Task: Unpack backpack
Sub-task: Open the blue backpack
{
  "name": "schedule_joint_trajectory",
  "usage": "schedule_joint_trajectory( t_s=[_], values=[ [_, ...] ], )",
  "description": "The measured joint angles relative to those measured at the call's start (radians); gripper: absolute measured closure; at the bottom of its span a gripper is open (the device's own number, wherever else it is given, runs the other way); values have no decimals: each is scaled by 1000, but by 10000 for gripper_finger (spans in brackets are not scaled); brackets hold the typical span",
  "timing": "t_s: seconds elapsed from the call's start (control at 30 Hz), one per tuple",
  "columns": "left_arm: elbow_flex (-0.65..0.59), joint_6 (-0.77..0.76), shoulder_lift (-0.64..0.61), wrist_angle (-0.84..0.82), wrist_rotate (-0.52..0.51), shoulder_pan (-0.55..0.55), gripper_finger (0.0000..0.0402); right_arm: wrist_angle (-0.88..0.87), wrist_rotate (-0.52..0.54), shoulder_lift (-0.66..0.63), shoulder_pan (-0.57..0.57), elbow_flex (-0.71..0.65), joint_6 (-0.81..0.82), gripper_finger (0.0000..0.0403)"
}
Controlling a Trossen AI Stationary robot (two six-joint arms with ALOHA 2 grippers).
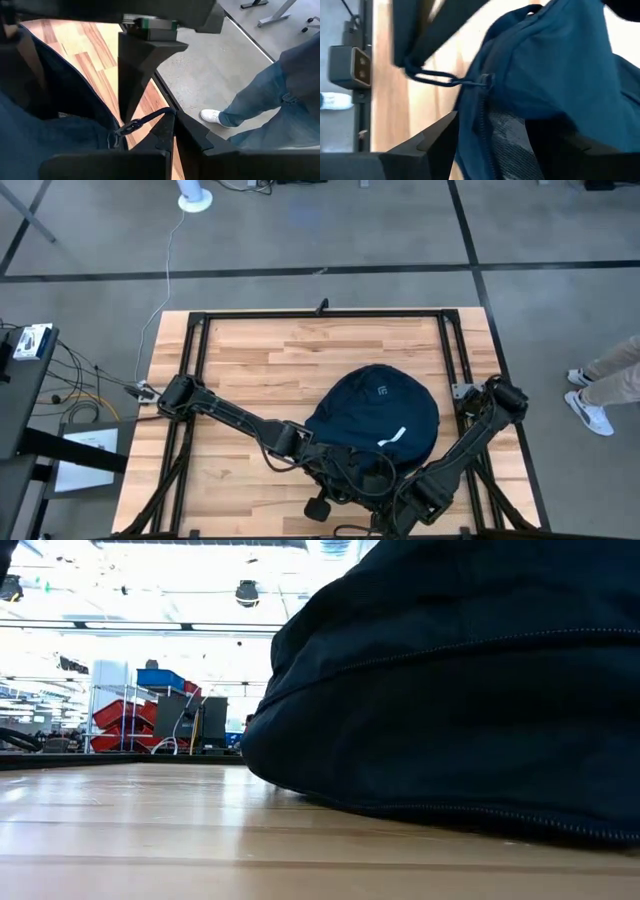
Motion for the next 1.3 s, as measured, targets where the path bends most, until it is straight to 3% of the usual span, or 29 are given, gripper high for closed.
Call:
schedule_joint_trajectory(
  t_s=[0.27,0.33,0.47,0.53,0.97,1.3],
  values=[
    [0,17,0,-14,3,5,401,56,8,102,-33,0,6,196],
    [0,17,0,-27,4,5,401,56,9,117,-32,0,32,229],
    [0,17,-2,-77,7,8,401,54,19,120,-8,0,70,354],
    [0,17,-2,-128,6,8,401,51,38,118,12,0,99,387],
    [0,64,-2,-435,-25,2,401,-61,61,109,179,0,493,402],
    [0,184,-2,-644,-143,83,401,-169,1,105,273,0,721,403]
  ],
)
